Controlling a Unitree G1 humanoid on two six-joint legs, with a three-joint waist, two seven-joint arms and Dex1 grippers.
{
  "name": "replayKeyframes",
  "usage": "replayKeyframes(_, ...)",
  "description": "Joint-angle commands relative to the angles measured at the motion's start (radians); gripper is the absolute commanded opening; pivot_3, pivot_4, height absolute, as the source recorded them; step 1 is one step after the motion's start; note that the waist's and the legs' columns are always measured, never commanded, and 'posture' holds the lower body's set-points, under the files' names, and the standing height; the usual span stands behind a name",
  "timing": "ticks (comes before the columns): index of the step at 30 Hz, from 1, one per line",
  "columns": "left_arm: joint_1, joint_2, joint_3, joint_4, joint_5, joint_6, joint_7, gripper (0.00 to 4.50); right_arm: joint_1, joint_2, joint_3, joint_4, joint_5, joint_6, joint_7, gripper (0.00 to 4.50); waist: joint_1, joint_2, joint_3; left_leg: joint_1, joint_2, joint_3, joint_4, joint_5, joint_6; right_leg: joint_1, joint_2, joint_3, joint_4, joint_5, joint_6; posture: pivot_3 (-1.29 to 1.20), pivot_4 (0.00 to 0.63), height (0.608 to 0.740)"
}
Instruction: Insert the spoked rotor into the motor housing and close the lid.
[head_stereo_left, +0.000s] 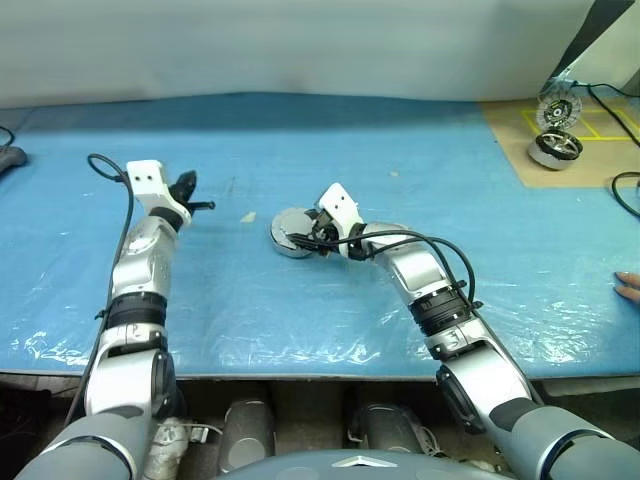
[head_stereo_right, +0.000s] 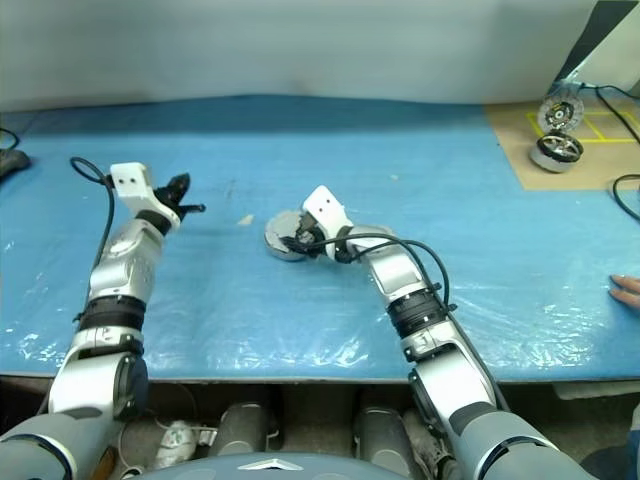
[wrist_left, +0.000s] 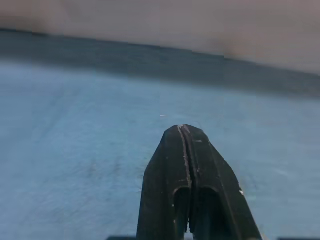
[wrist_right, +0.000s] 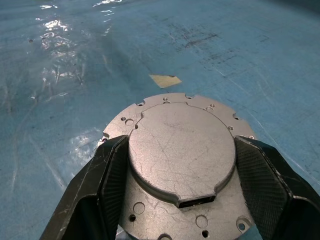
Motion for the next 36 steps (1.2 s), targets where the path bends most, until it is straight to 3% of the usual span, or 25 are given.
replayKeyframes(1,-0.016,-0.014,0.01,-0.064,-0.103,0.048,-0.153,0.0,0.003,-0.002,-0.002,-0.036,0.001,-0.012,-0.001,2.95,0.001,-0.001,0.0,0.0,0.0,0.0,0.001,0.0,0.0,0.0,0.0,0.0,0.0,0.0,0.0,0.0,0.15,0.74)
replayKeyframes(4,0.123,0.008,-0.107,-0.312,-0.186,0.123,-0.47,0.0,0.009,-0.007,-0.001,-0.041,0.0,-0.011,0.0,2.95,0.006,-0.001,0.001,-0.001,0.0,0.0,0.001,0.0,0.0,0.0,-0.001,0.0,-0.001,0.0,0.0,0.0,0.15,0.74)
replayKeyframes(7,0.239,0.081,-0.19,-0.441,-0.209,0.19,-0.665,0.0,0.012,-0.013,-0.002,-0.04,-0.001,-0.012,0.0,2.95,0.004,-0.001,0.001,-0.002,0.002,0.002,0.002,0.001,0.002,-0.001,-0.001,-0.002,0.0,0.0,-0.001,0.0,0.15,0.74)
replayKeyframes(8,0.268,0.105,-0.206,-0.453,-0.2,0.201,-0.696,0.0,0.013,-0.015,-0.003,-0.039,-0.001,-0.012,0.0,2.95,0.004,-0.001,0.001,-0.002,0.003,0.002,0.001,0.001,0.002,-0.001,0.0,-0.003,0.0,-0.001,-0.001,0.0,0.15,0.74)
replayKeyframes(10,0.359,0.188,-0.301,-0.439,-0.054,0.046,-0.786,0.0,0.018,-0.017,-0.008,-0.047,0.003,-0.02,0.001,2.95,0.0,-0.001,0.001,-0.001,0.004,0.002,0.001,-0.001,0.0,-0.002,0.001,-0.003,0.001,-0.001,-0.003,0.0,0.15,0.74)
replayKeyframes(12,0.396,0.208,-0.334,-0.374,0.04,-0.1,-0.782,0.0,0.019,-0.011,-0.02,-0.063,0.018,-0.027,-0.002,2.95,0.0,0.0,0.001,0.001,0.005,0.001,0.001,-0.002,0.0,-0.001,0.001,-0.003,0.001,-0.001,-0.003,0.0,0.15,0.74)
replayKeyframes(22,0.411,0.127,-0.273,-0.35,-0.017,-0.099,-0.733,0.0,-0.045,0.018,-0.004,-0.041,0.002,-0.026,0.006,2.95,0.018,0.001,0.003,0.0,0.005,0.003,0.002,-0.001,-0.002,0.0,0.0,-0.003,0.001,-0.001,-0.002,0.0,0.15,0.74)
replayKeyframes(36,0.416,0.117,-0.278,-0.406,-0.056,-0.037,-0.758,0.0,-0.022,-0.018,-0.01,0.049,-0.028,-0.068,0.005,2.95,0.021,0.001,0.003,0.0,0.005,0.004,0.001,-0.001,-0.002,0.0,0.0,-0.003,0.0,-0.001,-0.002,0.0,0.15,0.74)
